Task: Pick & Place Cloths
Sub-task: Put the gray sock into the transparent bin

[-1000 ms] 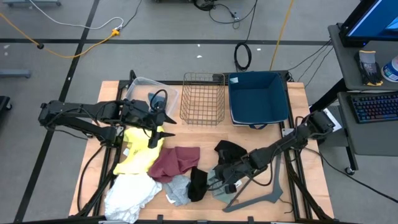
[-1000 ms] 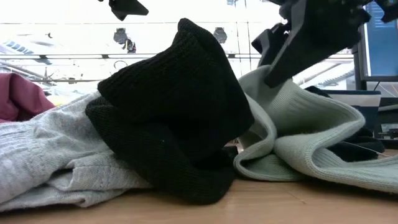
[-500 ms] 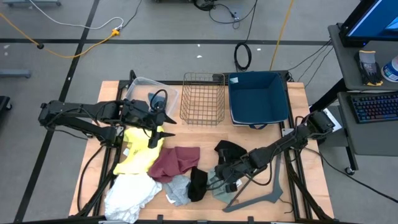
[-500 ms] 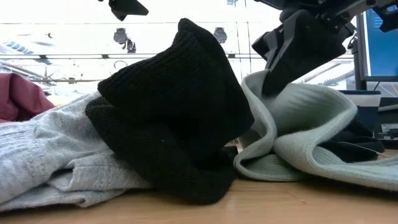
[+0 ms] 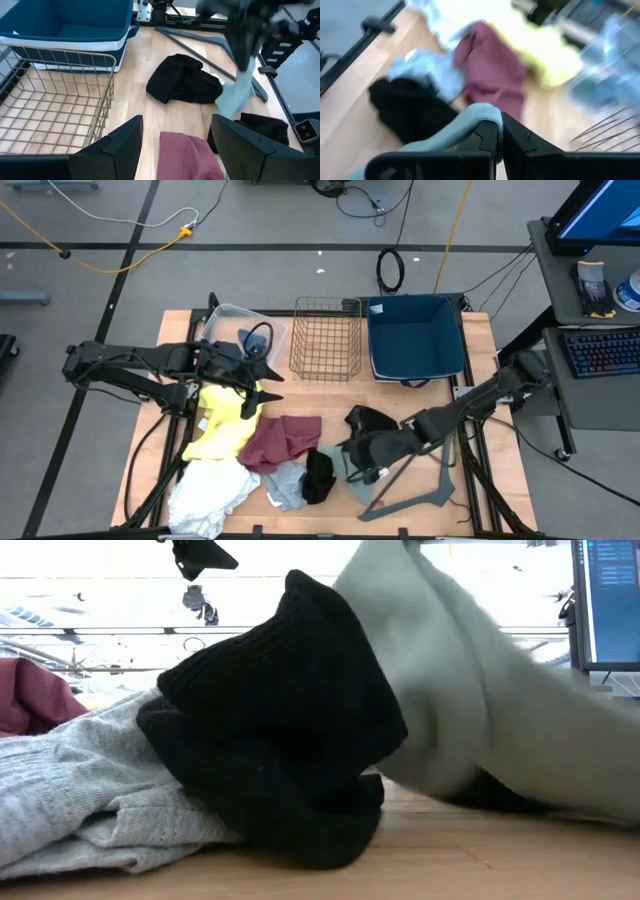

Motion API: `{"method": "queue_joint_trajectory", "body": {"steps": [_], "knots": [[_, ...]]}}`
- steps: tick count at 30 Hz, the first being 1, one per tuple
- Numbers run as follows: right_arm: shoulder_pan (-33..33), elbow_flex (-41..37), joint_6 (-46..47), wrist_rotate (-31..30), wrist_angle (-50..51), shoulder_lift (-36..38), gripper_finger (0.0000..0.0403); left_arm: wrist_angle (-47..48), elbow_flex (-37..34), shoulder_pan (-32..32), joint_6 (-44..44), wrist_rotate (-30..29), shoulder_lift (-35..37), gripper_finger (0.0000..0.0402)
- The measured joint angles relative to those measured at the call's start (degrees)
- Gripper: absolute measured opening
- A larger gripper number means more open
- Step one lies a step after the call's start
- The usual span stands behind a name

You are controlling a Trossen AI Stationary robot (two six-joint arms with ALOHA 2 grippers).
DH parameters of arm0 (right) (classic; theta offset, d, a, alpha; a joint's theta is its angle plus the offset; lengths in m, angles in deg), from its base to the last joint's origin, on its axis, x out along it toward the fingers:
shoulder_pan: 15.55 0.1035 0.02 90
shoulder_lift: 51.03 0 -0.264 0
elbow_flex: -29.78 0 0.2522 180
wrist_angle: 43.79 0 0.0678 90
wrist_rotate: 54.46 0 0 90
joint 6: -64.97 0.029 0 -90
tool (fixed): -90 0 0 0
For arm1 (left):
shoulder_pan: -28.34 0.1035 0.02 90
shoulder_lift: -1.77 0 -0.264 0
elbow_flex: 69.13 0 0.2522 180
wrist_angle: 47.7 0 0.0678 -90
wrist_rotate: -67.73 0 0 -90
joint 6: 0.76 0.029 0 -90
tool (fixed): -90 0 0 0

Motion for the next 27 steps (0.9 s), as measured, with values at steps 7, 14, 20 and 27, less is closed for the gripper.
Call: {"method": "queue_joint_trajectory", "body": {"steps": [7,14,20,27], "knots": [[0.09,2.13,-10.50,-2.60,-4.16,5.64,0.0001,-2.11,0.04,-0.97,-0.41,0.38,-3.05,0.0239],[0.09,2.48,-18.78,-4.44,-9.60,9.74,0.0001,-7.94,-0.03,-1.09,2.13,6.55,-5.68,0.0239],[0.03,2.48,-21.74,-7.23,-10.31,11.84,0.0000,-15.43,-0.04,-1.09,4.23,10.99,-6.55,0.0239],[-0.55,2.48,-23.10,-7.03,-11.04,11.49,0.0000,-24.68,0.08,-1.18,4.74,15.73,-9.35,0.0239]]}}
